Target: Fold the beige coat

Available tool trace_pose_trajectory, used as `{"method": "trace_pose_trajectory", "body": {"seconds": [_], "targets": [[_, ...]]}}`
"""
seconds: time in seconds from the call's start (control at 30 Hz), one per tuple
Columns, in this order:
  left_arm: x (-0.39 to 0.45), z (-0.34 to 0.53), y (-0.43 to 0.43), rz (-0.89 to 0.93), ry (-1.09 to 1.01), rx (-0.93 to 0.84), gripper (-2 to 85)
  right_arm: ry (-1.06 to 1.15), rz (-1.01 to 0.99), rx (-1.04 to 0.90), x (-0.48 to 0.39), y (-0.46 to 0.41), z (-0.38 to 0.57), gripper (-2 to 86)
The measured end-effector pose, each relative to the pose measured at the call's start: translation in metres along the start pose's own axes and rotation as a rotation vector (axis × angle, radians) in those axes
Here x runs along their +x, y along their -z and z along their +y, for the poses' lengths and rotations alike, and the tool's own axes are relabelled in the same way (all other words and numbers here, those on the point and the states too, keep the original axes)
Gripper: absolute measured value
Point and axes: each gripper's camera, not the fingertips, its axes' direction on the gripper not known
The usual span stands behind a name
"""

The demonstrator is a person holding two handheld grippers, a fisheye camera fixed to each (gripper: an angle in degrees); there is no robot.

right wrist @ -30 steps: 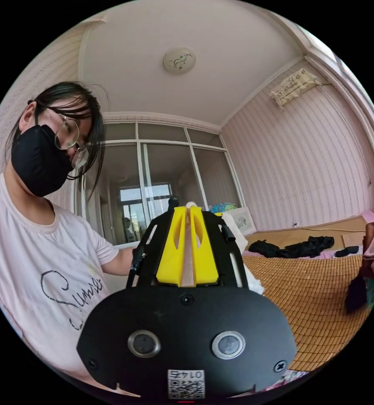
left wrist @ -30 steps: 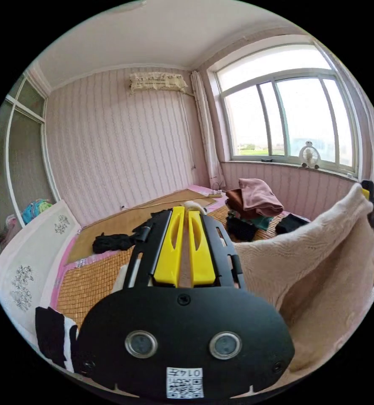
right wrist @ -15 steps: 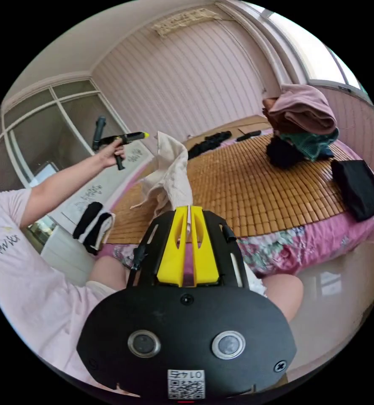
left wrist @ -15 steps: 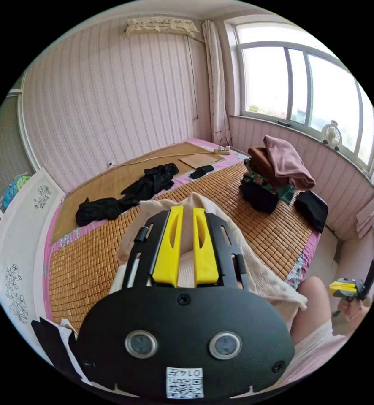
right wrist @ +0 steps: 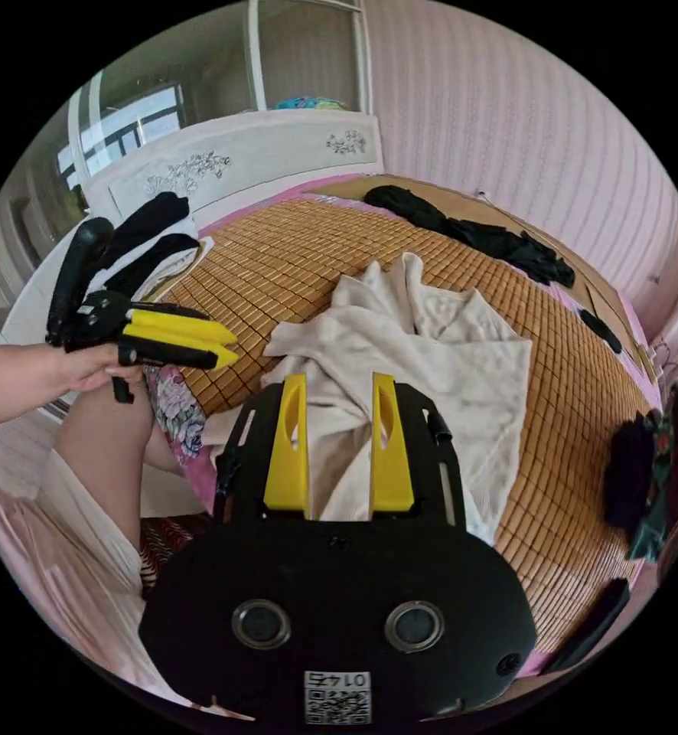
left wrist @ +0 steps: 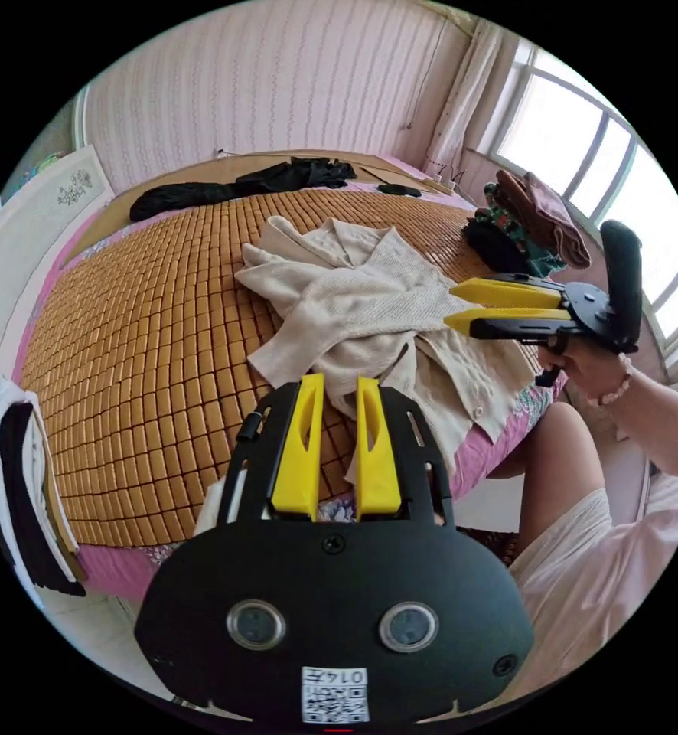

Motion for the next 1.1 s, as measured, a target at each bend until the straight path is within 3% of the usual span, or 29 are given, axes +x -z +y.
{"method": "trace_pose_trajectory", "body": {"seconds": [0.07, 0.17, 0.27, 0.33, 0.47, 0.7, 0.8, 0.83, 0.93, 1.1], "targets": [[-0.007, 0.006, 0.009, -0.025, -0.012, 0.025, 7.5, 0.023, -0.023, -0.033, -0.004, -0.042, -0.029, 11.4], [-0.016, 0.001, 0.019, -0.012, -0.013, 0.039, 7.9, 0.080, 0.059, -0.264, -0.001, -0.136, -0.040, 7.6], [-0.025, -0.012, 0.022, -0.028, -0.047, 0.019, 8.3, 0.068, -0.006, -0.226, 0.025, -0.141, -0.040, 3.5], [-0.031, -0.022, 0.026, -0.040, -0.056, 0.022, 8.4, 0.037, -0.071, -0.170, 0.046, -0.121, -0.042, 2.6], [-0.030, -0.056, 0.032, -0.023, -0.121, 0.048, 8.6, -0.136, -0.105, 0.119, 0.122, -0.030, -0.012, 1.7], [0.008, -0.134, -0.026, 0.037, -0.216, -0.031, 11.4, -0.501, 0.095, 0.449, 0.257, 0.108, 0.114, 1.5], [0.030, -0.161, -0.074, -0.025, -0.262, -0.189, 10.3, -0.544, 0.249, 0.465, 0.289, 0.143, 0.149, 1.4], [0.029, -0.164, -0.097, -0.075, -0.230, -0.319, 9.1, -0.555, 0.268, 0.456, 0.296, 0.147, 0.154, 1.4], [0.008, -0.173, -0.074, -0.054, -0.160, -0.289, 4.8, -0.564, 0.382, 0.385, 0.323, 0.157, 0.177, 1.5], [-0.100, -0.142, 0.060, -0.032, 0.005, -0.038, 3.9, -0.562, 0.521, 0.213, 0.364, 0.133, 0.219, 2.6]]}}
